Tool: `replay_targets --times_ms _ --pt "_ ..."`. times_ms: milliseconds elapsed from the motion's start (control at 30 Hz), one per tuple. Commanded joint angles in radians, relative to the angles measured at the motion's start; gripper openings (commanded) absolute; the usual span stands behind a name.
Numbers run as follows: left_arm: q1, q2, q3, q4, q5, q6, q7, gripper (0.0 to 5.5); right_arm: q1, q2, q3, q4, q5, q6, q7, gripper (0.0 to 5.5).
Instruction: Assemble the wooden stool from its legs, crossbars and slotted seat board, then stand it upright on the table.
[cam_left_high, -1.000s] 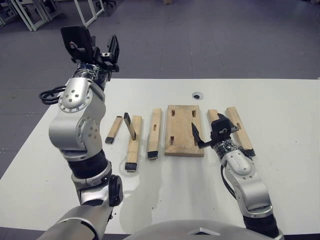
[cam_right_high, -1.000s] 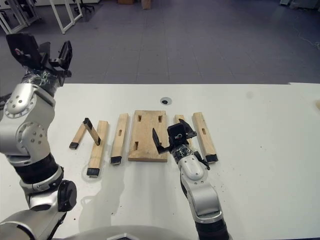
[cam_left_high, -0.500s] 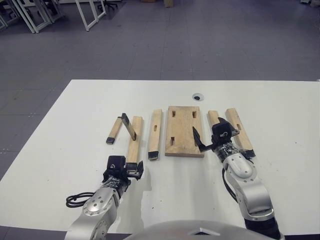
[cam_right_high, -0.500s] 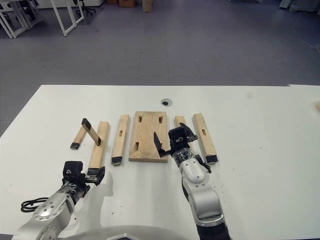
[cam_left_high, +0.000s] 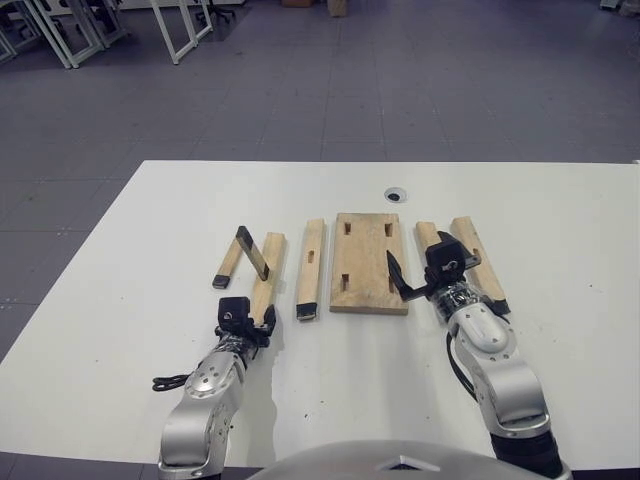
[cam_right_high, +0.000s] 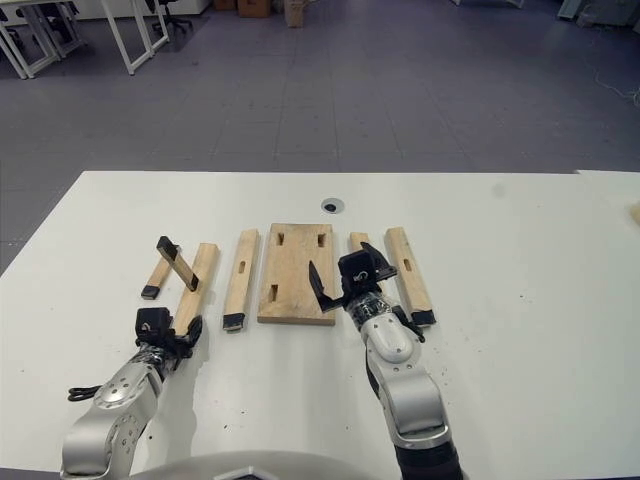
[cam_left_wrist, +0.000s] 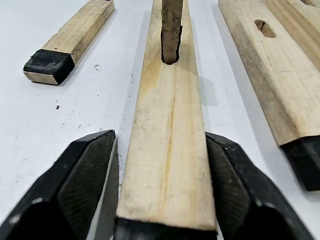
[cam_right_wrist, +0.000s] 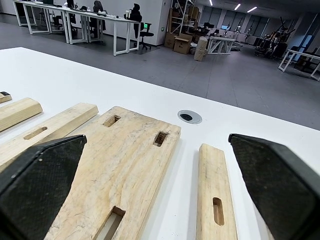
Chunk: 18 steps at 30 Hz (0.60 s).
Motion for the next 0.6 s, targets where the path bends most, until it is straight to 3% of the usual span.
replay_targets --times_ms 33,100,267,367,500,600 --pt "0.048 -0.014 -0.022 0.068 0.000 0.018 -0.024 2.40 -0.011 0.002 -0.009 -0.007 0.005 0.017 0.001 5.25" --pt "0.048 -0.016 -0.019 0.089 0.002 0.001 -0.026 2.05 -0.012 0.004 -0.013 -0.007 0.005 0.018 0.000 5.25" --pt "-0.001 -0.045 0.021 0.095 -0.054 -0.073 -0.054 2.04 -0.061 -0.002 -0.045 0.007 0.015 0.047 0.007 5.25" --pt "-0.238 -0.047 0.158 0.003 -0.233 -0.094 -0.085 2.04 -0.186 -0.022 -0.157 0.043 0.096 0.120 0.055 5.25" --pt "-0.524 -0.001 0.250 -0.007 -0.520 0.017 -0.151 2.04 -0.344 0.029 -0.392 0.124 0.430 0.335 0.161 5.49" --pt "-0.574 0.032 0.259 0.064 -0.810 0.174 -0.296 2.04 -0.500 0.081 -0.588 0.215 0.825 0.643 0.224 5.50"
